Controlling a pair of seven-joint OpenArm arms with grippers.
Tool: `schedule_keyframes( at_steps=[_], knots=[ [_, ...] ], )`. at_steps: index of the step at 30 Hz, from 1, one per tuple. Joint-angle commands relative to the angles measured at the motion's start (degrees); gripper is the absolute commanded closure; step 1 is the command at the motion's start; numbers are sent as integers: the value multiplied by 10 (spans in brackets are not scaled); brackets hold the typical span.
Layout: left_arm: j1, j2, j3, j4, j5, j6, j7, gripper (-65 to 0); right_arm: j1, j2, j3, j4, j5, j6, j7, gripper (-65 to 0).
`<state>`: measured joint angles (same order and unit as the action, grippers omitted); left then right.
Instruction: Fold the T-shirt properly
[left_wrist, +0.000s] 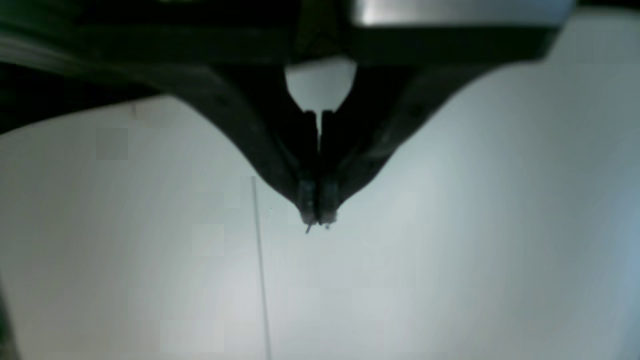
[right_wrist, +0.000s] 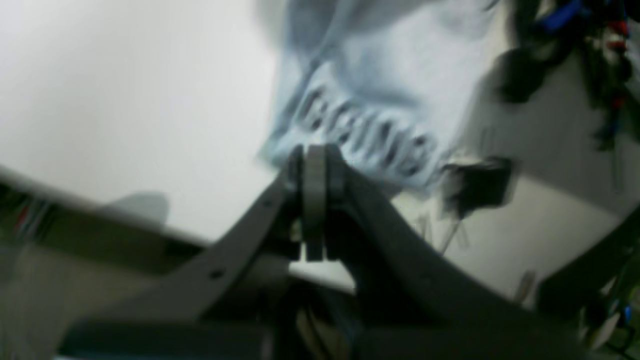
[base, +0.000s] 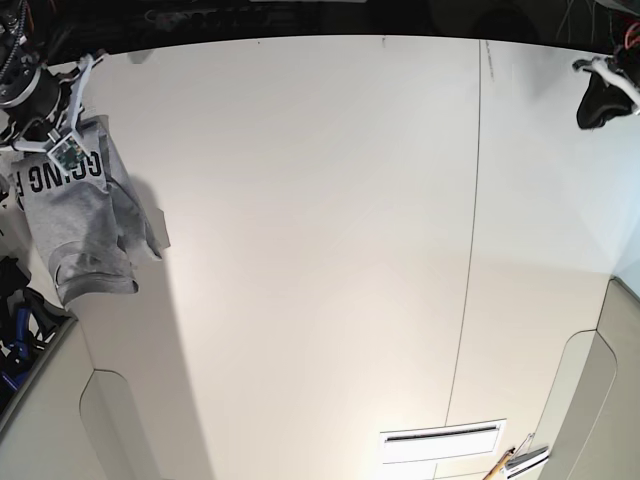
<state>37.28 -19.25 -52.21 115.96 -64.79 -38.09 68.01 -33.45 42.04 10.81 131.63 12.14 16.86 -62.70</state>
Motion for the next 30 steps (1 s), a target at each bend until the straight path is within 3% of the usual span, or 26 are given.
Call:
schedule_keyframes(
  at_steps=[1,5,8,14,17,22,25,30],
  knots=[
    [26,-9,-16,10,-24,-7,-2,0,-16,9,5,15,-1,4,-6,0],
    [124,-9,-41,10,-50,-8,21,0,-84,9,5,17,21,28,-44,0],
    [205,-9,-40,10,-62,-8,46,0,-145,10,5,14,57,73,-75,0],
    [320,-9,-40,0,-76,-19,76,0,-252,9,5,-28,209,159,-129,0],
    [339,-10,-37,-21,-76,-19,114,0,-268,9,0,-64,254,164,-145,0],
    [350,-40,28,-103,-64,-19,119,0,-245,9,-30,-158,256,164,-140,0],
    [349,-81,126,-179,-27,-19,73,0,-204,9,-74,-242,256,164,-108,0],
    [311,-127,311,-315,131,-19,-118,0,-109,-3,-172,-420,229,164,36,0]
  ],
)
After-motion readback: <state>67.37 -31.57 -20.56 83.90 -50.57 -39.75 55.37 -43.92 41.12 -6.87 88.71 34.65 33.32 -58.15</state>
